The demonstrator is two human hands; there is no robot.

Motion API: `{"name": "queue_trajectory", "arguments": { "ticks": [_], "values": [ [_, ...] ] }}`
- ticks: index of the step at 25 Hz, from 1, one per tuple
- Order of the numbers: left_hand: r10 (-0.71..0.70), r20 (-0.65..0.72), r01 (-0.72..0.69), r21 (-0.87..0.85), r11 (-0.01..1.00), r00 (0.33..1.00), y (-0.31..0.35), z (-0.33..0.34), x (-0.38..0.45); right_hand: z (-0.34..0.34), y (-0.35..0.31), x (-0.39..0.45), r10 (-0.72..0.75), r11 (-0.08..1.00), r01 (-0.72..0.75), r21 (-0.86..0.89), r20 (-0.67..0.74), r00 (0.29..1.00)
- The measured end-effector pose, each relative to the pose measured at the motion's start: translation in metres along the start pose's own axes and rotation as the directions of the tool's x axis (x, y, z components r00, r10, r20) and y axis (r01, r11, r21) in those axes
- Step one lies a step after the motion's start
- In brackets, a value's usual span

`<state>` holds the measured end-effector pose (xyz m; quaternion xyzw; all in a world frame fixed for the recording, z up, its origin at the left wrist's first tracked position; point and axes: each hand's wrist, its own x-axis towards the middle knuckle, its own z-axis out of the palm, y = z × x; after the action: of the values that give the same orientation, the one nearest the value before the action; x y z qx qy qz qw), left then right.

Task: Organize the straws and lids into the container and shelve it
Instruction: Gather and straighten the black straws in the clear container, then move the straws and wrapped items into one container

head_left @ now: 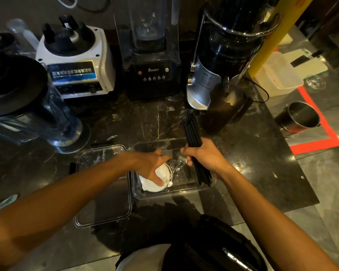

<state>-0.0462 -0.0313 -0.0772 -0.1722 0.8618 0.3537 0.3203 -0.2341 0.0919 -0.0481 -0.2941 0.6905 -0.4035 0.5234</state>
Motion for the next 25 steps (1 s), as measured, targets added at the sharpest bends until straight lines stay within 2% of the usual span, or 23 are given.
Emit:
{"name": "queue_trajectory", "arguments": {
  "ticks": [2,7,10,13,16,17,20,25],
  "values": [
    [0.036,0.003,-0.036,-0.089,0.995,0.999,-0.001,-0.003,0.002,0.000,0.001,0.001,-0.006,1.000,0.006,-0.021,0.002,1.000],
    [0.071,-0.029,-0.074,-0.125,0.989,0.997,-0.004,0.000,0.005,0.002,0.004,0.007,-0.107,0.972,0.113,-0.206,0.043,0.993],
    [0.076,-0.076,-0.091,-0.212,0.973,0.994,-0.006,-0.003,0.003,0.003,0.009,0.011,-0.124,0.949,0.142,-0.280,0.083,0.989],
    [0.058,-0.158,-0.103,-0.295,0.950,0.986,-0.007,-0.013,-0.007,0.005,0.011,0.012,-0.132,0.953,0.153,-0.262,0.097,0.986],
    [0.014,-0.298,-0.158,-0.465,0.871,0.954,-0.017,-0.026,-0.028,0.005,0.009,0.015,-0.142,0.986,0.145,-0.088,0.038,0.989],
    [-0.013,-0.347,-0.177,-0.509,0.842,0.938,-0.019,-0.033,-0.036,0.003,0.008,0.017,-0.155,0.983,0.157,-0.092,0.021,0.988],
    [-0.085,-0.476,-0.266,-0.621,0.737,0.875,-0.020,-0.050,-0.058,0.004,0.009,0.019,-0.180,0.939,0.194,-0.284,0.075,0.981],
    [-0.228,-0.552,-0.361,-0.753,0.550,0.802,-0.034,-0.043,-0.081,0.017,0.017,0.024,-0.040,0.901,0.091,-0.425,0.127,0.991]
  ]
}}
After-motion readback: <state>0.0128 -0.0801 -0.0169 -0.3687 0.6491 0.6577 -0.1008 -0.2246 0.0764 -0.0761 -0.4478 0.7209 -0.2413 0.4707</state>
